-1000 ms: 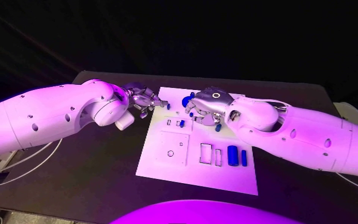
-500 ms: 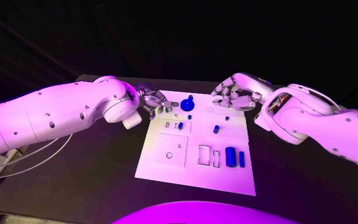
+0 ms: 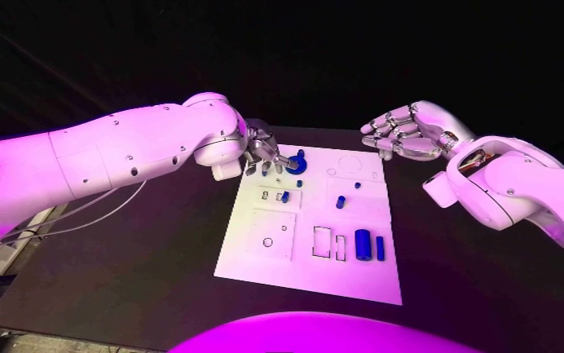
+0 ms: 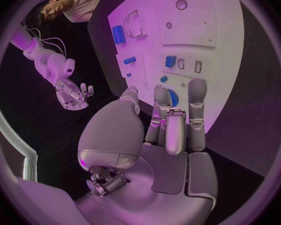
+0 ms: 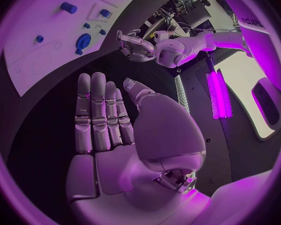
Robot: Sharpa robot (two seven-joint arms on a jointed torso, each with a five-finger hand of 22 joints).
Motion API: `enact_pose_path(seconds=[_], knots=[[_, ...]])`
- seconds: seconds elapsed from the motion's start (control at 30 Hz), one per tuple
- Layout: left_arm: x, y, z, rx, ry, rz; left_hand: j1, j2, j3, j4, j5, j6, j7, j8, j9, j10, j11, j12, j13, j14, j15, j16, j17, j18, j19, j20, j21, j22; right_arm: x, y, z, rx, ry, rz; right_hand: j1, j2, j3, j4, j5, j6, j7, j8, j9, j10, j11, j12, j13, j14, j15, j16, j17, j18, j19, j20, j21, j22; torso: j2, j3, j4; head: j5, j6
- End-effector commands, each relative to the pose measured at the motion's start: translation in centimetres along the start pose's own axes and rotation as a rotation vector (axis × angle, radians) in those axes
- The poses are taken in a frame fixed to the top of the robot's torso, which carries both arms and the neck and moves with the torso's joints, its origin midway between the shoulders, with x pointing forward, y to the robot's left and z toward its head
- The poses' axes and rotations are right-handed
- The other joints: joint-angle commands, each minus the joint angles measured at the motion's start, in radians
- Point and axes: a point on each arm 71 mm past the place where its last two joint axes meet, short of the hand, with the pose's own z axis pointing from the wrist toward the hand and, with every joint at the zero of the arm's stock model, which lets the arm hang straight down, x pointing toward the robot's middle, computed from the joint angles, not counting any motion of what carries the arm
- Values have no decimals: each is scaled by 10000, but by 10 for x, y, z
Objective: Assemble the parts on the task board
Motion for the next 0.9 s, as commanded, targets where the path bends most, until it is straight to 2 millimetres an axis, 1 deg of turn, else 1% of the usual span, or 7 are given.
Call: enact_pose_path(seconds=[0.03, 0.1, 0.13, 0.23, 0.43, 0.63, 0.9], knots=[[-1, -1, 4, -711, 245, 1252, -69, 33, -93, -5, 18, 49, -13, 54, 18, 111, -19, 102, 84, 310, -72, 68, 132, 0, 101, -17, 91, 110, -3, 2, -1, -259, -339, 529, 121, -29, -2, 55, 56, -36, 24, 51, 12, 83, 2, -84, -99, 87, -10, -98, 8, 51, 54, 44, -73, -58, -23, 25, -49, 45, -56], [0, -3, 6, -810, 385, 1420, -80, 34, -107, -3, 18, 44, -15, 60, 23, 111, -21, 100, 75, 313, -75, 72, 136, -3, 114, -21, 103, 126, -4, 2, -1, -277, -380, 539, 123, -40, -13, 59, 64, -41, 30, 53, 11, 93, 12, -111, -143, 96, -8, -139, 11, 49, 63, 48, -94, -85, -15, 30, -62, 96, -68], [0, -5, 9, -880, 493, 1523, -106, 38, -132, 0, 16, 28, -13, 63, 29, 106, -22, 96, 63, 313, -77, 71, 131, -4, 119, -26, 107, 129, -4, 2, -2, -294, -425, 546, 114, -48, -28, 72, 75, -45, 38, 57, 11, 102, 22, -136, -186, 103, -2, -182, 14, 48, 69, 52, -116, -113, -7, 24, -58, 100, -63], [0, -8, 13, -1001, 586, 1742, -129, 39, -159, 0, 16, 6, -10, 62, 32, 99, -20, 92, 54, 311, -78, 68, 122, -5, 124, -30, 111, 131, -5, 2, -3, -341, -549, 555, 108, -51, -41, 84, 91, -47, 43, 61, 11, 112, 27, -158, -225, 113, 3, -221, 18, 47, 77, 55, -137, -140, -7, 38, -67, 102, -56], [0, -13, 22, -1141, 716, 2064, -210, 23, -253, 2, 14, -15, -12, 85, 54, 150, -20, 165, 144, 343, -80, 124, 233, -28, 187, -38, 178, 245, -7, 4, -3, -551, -863, 575, 240, -45, -19, 22, 168, -27, 46, 92, 17, 181, 20, -211, -356, 188, -8, -341, 43, 54, 138, 49, -186, -221, 9, 37, -80, 119, -66], [1, -18, 28, -1196, 819, 2313, -226, 27, -282, -5, 18, -4, -21, 107, 69, 203, -27, 233, 235, 376, -82, 180, 345, -49, 246, -41, 241, 358, -9, 6, -4, -694, -1181, 553, 602, -73, 53, -224, 291, 17, 62, 147, 30, 277, 13, -291, -557, 290, -31, -526, 92, 52, 230, 18, -226, -299, 11, 33, -37, 68, -106], [6, -21, 36, -1252, 1036, 2536, -133, 45, -287, -29, 32, -7, -34, 135, 90, 207, -40, 248, 235, 372, -91, 179, 332, -49, 249, -45, 253, 363, -9, 8, -5, -772, -1337, 600, 745, -95, 72, -338, 385, 17, 74, 161, 28, 309, 17, -344, -667, 310, -34, -640, 118, 47, 251, 5, -239, -316, 25, 29, 5, 23, -146]])
